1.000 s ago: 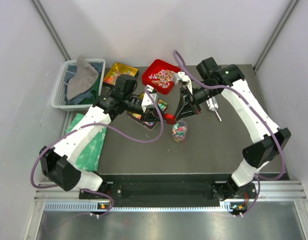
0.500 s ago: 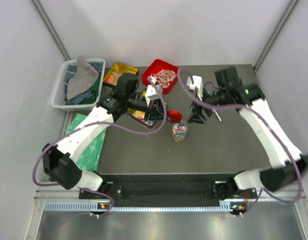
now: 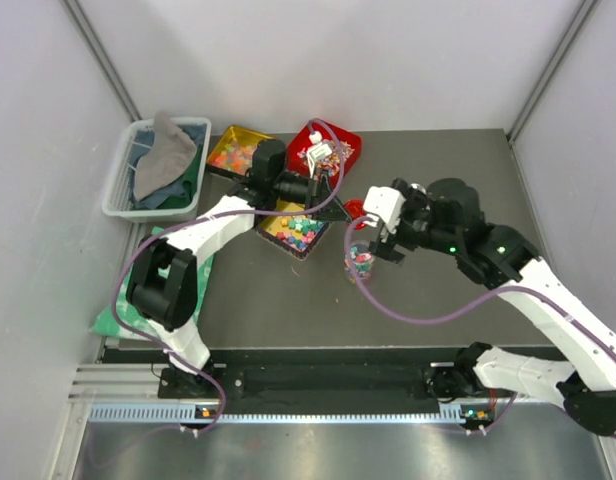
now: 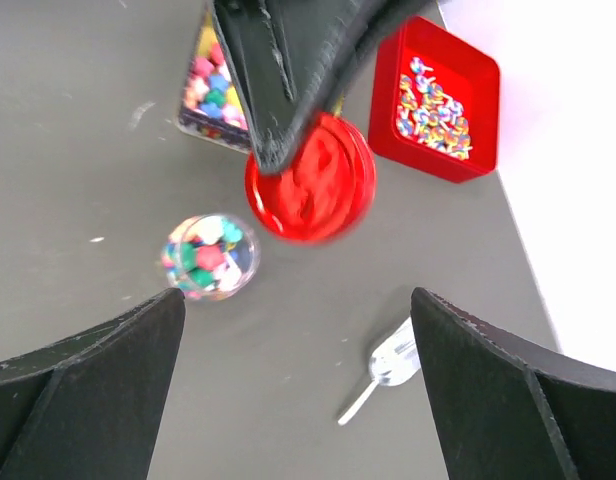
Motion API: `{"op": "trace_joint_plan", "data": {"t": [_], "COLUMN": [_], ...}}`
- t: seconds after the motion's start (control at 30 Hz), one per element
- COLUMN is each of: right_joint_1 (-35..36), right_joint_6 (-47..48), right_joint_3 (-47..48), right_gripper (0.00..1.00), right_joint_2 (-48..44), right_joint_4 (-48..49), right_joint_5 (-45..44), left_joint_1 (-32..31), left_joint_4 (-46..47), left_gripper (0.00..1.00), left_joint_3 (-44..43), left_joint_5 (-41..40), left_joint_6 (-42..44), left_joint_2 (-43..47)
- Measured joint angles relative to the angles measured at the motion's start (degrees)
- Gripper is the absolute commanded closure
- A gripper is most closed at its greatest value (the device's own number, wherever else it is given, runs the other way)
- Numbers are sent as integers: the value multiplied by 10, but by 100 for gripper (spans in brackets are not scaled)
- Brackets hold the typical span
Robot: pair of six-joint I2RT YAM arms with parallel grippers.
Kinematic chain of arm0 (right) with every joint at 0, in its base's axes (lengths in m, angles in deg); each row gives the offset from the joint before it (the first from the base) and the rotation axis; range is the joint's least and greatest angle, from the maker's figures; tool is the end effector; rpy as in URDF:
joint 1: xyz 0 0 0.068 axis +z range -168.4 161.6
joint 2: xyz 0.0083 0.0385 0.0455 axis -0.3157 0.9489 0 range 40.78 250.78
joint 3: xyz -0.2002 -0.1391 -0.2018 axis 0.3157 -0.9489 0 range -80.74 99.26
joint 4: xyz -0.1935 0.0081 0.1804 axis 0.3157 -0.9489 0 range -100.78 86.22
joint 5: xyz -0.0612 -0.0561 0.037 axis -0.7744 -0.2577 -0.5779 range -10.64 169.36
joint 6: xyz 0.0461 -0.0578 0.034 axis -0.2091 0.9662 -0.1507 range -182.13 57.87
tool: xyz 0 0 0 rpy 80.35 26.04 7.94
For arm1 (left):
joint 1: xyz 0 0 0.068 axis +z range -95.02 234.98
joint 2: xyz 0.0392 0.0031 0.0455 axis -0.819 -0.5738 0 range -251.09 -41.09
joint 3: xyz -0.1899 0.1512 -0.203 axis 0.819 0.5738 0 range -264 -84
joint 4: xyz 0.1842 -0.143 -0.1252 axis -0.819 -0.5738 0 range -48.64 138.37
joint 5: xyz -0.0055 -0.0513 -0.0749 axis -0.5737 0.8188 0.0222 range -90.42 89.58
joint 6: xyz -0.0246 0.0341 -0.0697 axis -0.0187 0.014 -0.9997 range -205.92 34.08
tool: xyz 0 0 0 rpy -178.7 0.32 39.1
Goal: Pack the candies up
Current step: Pick up the bottle lid at the center of the board.
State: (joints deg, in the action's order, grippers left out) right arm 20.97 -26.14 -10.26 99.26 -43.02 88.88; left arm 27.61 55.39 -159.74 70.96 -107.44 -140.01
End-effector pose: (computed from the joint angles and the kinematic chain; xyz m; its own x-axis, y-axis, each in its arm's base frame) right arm 0.1602 0.1465 0.4214 0.1482 -0.6282 -0.7638 -0.8060 0.3708 -0.4613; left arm 0.3356 -0.2492 0.3492 -0.5801 0.1686 -0.7969 0.7980 -0.0787 -0.5975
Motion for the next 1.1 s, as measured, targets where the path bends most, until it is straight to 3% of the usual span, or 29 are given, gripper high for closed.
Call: {"op": "trace_joint_plan", "data": {"t": [0.2,0.5,1.03,1.1], "right_joint_1": [64,74,75,75], "right_joint_6": [40,55,49,49], "right_joint_3": [-23,-23,-3,-2], "right_gripper": [7,9,37,41], "right_joint_2": [56,83,116,116], "right_joint_4": [39,76,61,59], "right_joint_5": [-107,-163,-161,-161], "left_joint_1": [-2,-17,-31,-31], "left_joint_4": [82,121,126,125], "left_gripper": [100,100,100,94], "left_joint_3": [-8,-26,-28,-28], "left_joint_5": [26,47,53,54], "left_joint_6": [-117,-174,-169,-167], "left_joint_2": [-45,-71,-75,-75]}}
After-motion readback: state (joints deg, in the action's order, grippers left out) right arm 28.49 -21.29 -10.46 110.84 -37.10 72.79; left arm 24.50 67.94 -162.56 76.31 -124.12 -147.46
